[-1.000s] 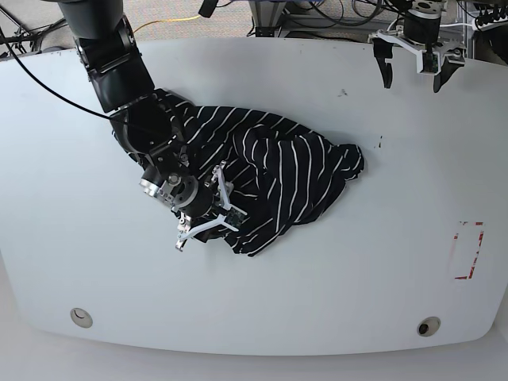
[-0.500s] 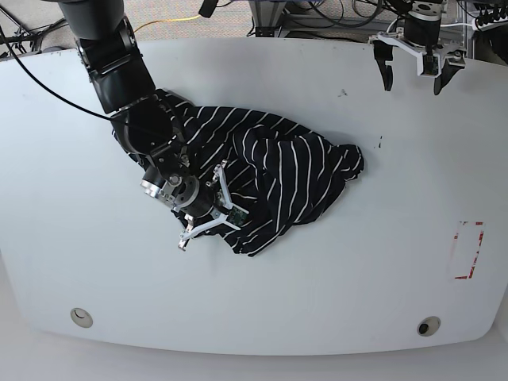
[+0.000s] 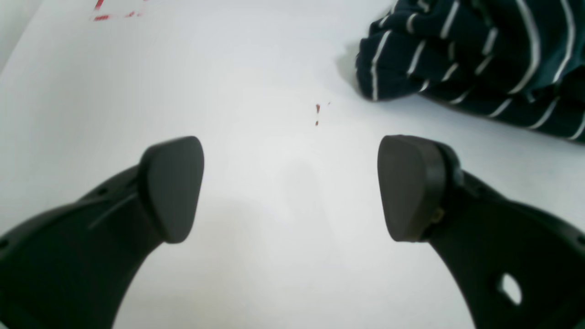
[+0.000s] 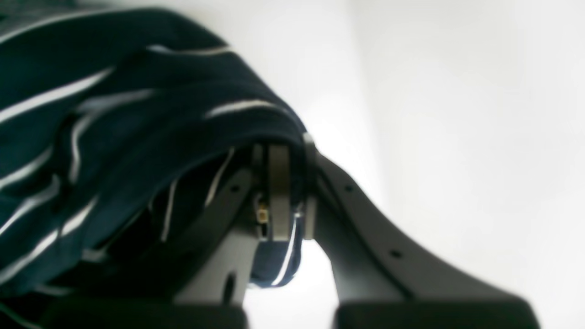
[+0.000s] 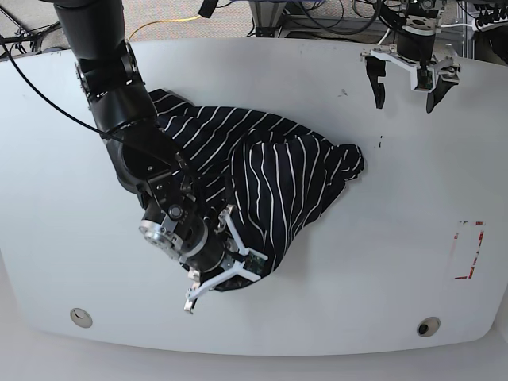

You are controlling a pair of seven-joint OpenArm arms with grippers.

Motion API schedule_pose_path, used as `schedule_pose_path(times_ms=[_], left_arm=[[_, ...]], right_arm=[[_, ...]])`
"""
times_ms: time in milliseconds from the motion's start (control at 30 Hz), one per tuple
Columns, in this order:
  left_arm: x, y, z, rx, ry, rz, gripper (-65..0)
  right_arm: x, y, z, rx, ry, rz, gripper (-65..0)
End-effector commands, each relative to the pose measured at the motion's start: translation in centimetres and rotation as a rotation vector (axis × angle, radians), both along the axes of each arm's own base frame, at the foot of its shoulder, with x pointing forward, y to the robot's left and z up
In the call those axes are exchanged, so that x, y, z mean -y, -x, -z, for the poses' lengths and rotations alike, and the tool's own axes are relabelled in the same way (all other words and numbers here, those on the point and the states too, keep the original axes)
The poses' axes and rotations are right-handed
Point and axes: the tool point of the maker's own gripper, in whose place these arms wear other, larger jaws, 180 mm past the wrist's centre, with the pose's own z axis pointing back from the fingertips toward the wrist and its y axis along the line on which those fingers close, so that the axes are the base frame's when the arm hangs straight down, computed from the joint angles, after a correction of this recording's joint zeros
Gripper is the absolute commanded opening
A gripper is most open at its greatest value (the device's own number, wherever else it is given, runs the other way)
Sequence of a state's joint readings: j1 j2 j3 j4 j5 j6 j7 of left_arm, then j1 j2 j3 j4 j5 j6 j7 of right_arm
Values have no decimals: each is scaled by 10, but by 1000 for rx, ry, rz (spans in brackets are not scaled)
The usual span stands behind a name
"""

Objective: Fold the T-shirt properly
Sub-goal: 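Drag the held shirt with the right gripper, shaking it out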

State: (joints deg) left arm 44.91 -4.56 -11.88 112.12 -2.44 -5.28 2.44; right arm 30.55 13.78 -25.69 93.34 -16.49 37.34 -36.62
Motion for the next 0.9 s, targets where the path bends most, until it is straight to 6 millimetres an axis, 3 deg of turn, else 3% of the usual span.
schedule_pose_path(times_ms=[0,300,433,533,667,867], left_arm=[[11,-6,-9,40,15,31,-90],[32,-11,-6,32,55,69,-88],[34,-10,0,-3,60,71,-89],[35,-18,-4,20,60,70,-89],[35,-21,-6,30,61,70,-89],[35,-32,-14,66,60,71,-88]], right_arm=[[-2,-18,-52,113,-1,2,-650],[-5,-43,-205,401,49,55,-650],[3,-38,-279,545,66,117,-650],[-4,-29,-328,637,51,117,-650],[0,-16,-380,736,53,159,-650],[-5,-16,-377,714,50,174,-650]])
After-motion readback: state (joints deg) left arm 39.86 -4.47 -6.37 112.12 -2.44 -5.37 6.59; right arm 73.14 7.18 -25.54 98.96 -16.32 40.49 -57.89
